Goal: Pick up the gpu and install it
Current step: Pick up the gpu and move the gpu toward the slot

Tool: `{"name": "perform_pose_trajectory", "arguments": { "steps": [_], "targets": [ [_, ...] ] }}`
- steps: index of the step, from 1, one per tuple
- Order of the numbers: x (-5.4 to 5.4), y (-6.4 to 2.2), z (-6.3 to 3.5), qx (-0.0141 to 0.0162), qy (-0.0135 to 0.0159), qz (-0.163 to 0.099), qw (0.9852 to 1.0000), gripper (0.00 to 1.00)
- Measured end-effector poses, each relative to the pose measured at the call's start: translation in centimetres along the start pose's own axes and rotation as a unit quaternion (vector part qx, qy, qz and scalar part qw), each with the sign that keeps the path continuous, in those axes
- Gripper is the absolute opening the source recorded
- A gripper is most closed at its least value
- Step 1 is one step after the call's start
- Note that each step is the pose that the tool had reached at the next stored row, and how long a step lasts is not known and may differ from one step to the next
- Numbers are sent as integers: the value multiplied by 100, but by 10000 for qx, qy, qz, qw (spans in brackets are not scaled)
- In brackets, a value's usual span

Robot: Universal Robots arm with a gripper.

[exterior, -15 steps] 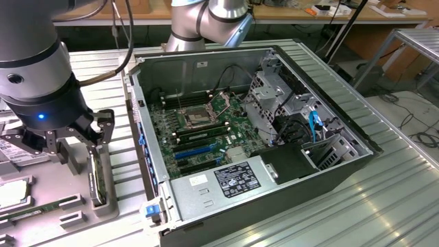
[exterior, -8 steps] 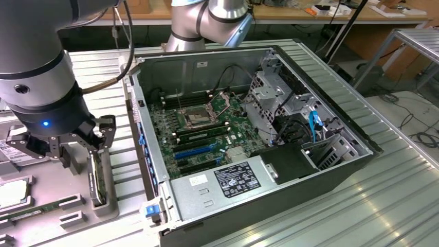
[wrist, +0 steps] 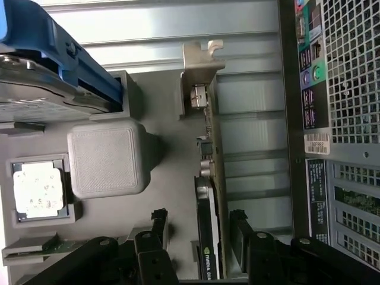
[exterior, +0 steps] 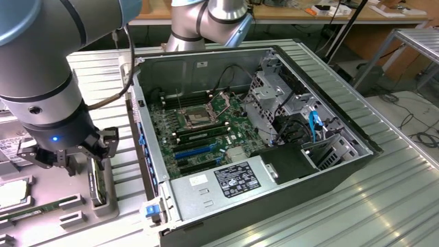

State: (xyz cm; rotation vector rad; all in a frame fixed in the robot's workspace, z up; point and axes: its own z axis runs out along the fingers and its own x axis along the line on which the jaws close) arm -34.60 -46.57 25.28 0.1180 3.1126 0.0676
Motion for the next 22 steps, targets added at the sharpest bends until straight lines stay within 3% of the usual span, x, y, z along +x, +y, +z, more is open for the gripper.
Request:
{"name": "perform_pose_trajectory", "arguments": {
  "steps": [4, 8, 22],
  "targets": [
    [-3, -3, 78, 0, 0, 1, 10000, 54],
    [-58, 1, 94, -1, -1, 0, 10000, 54],
    [-56, -6, 125, 0, 0, 0, 10000, 54]
  ]
}}
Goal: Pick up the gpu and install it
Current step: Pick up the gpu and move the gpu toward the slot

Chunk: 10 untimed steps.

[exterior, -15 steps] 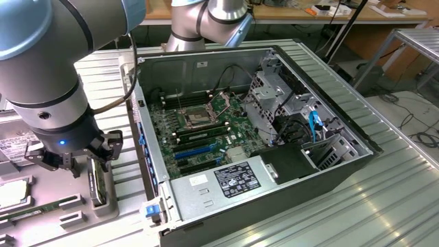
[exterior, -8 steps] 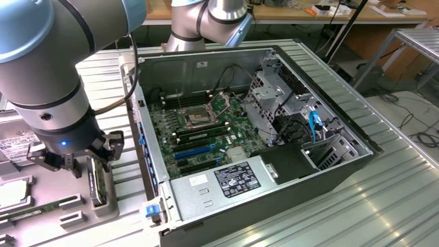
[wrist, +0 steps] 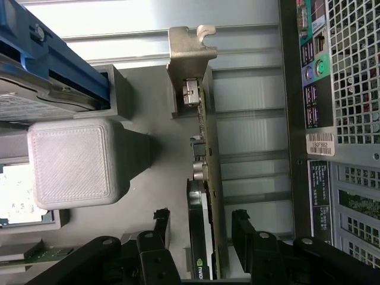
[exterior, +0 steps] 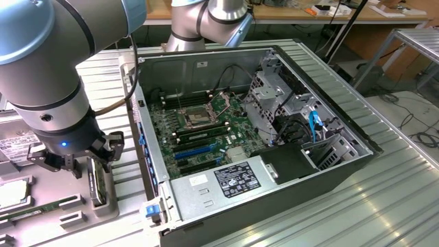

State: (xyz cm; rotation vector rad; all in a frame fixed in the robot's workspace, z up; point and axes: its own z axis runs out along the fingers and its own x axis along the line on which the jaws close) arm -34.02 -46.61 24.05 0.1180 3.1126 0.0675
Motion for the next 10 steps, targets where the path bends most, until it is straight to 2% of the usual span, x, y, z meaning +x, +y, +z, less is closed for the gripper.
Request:
{"name": "perform_pose_trajectory", "arguments": {
  "steps": [5, 6, 7, 8, 10],
  "targets": [
    [0, 0, 0, 0, 0, 0, 10000, 53],
    [0, 0, 0, 0, 0, 0, 10000, 46],
    [0, 0, 0, 0, 0, 0, 10000, 46],
    [0, 0, 0, 0, 0, 0, 10000, 39],
    [0, 0, 0, 0, 0, 0, 10000, 39]
  ]
}}
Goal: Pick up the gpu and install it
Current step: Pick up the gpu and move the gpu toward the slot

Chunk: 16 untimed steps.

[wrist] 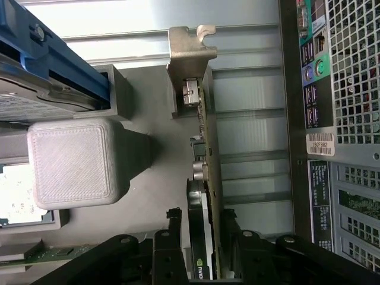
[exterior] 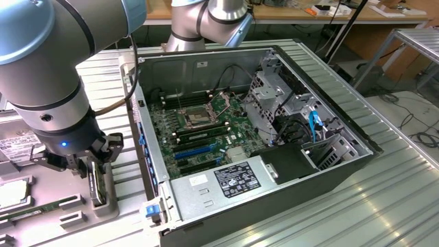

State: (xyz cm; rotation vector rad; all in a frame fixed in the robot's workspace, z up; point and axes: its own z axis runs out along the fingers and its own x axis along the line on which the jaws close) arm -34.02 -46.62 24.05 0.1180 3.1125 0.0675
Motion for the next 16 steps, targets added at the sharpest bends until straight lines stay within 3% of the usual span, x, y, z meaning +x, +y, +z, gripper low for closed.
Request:
{"name": "perform_pose_trajectory", "arguments": {
  "steps": [2, 3, 16],
  "targets": [
    [0, 0, 0, 0, 0, 0, 10000, 38],
    [0, 0, 0, 0, 0, 0, 10000, 31],
    [-18, 1, 1, 0, 0, 0, 10000, 29]
  ]
}}
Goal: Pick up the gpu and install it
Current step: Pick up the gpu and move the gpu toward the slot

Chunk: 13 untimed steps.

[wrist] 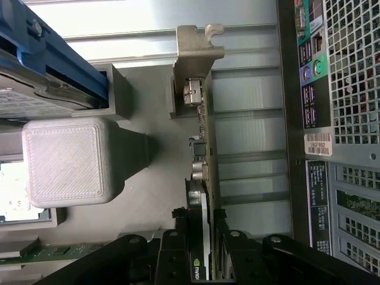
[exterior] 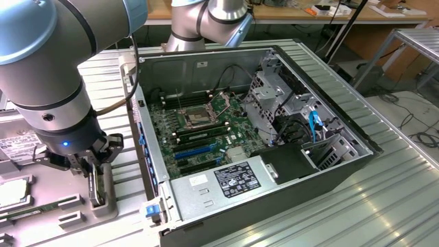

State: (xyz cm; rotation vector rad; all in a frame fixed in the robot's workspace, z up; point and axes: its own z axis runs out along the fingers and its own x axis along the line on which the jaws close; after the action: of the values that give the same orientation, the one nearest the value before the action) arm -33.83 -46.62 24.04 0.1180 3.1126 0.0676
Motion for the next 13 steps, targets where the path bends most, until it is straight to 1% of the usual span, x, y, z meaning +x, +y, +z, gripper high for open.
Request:
{"name": "perform_pose_trajectory", "arguments": {
  "steps": [1, 13],
  "targets": [
    [0, 0, 0, 0, 0, 0, 10000, 28],
    [0, 0, 0, 0, 0, 0, 10000, 27]
  ]
}}
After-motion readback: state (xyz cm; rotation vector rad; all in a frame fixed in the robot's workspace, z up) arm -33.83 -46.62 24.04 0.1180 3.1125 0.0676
